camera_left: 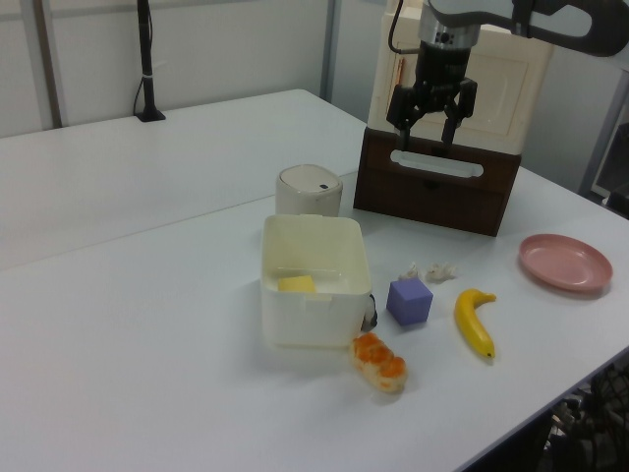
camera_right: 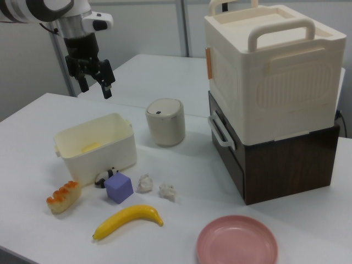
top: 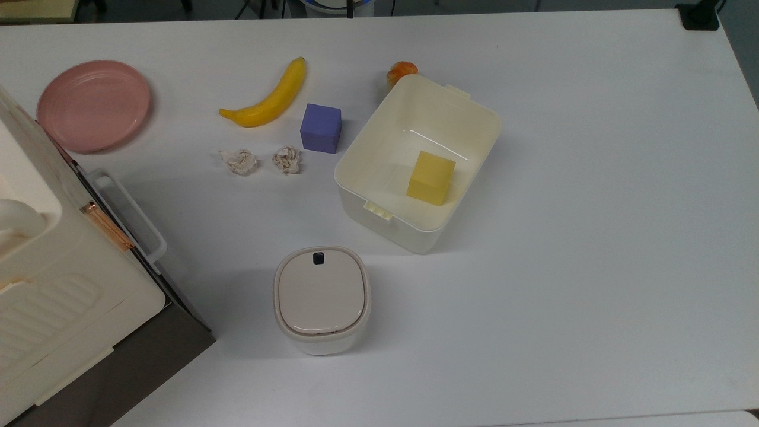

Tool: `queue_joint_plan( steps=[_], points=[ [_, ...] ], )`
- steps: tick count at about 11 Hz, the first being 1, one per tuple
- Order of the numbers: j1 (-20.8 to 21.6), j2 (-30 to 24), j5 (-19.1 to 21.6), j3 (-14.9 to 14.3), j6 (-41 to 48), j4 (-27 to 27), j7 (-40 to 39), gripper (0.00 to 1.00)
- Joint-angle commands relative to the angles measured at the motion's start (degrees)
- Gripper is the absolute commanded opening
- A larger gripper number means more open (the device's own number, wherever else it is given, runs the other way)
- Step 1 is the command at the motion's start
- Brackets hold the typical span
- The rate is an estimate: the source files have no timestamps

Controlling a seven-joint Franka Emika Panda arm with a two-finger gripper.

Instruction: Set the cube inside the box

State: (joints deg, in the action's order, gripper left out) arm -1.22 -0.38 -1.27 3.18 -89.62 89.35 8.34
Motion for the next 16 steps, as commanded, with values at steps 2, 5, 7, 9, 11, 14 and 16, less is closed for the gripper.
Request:
queue_joint_plan(
  steps=[2, 5, 7, 9, 11, 14, 16],
  points=[
    [0.3, -0.7, 1.4, -0.6, -2.3, 0.6, -2.4, 1.0],
    [0.3, -0.8, 1.3, -0.6, -2.3, 1.0, -3.3, 1.0],
    [0.3, -0.9, 1.3, -0.6, -2.3, 1.3, -3.9, 1.0],
    [0.3, -0.9, 1.3, -0.6, -2.3, 1.3, -3.9, 1.0],
    [0.3, -1.7, 1.2, -0.5, -2.4, 2.7, -6.2, 1.0],
    [0.0, -7.9, 0.3, -0.5, -7.1, 14.3, -26.3, 1.0],
    [-1.4, -9.2, -0.4, -0.5, -8.6, 18.9, -43.9, 1.0]
  ],
)
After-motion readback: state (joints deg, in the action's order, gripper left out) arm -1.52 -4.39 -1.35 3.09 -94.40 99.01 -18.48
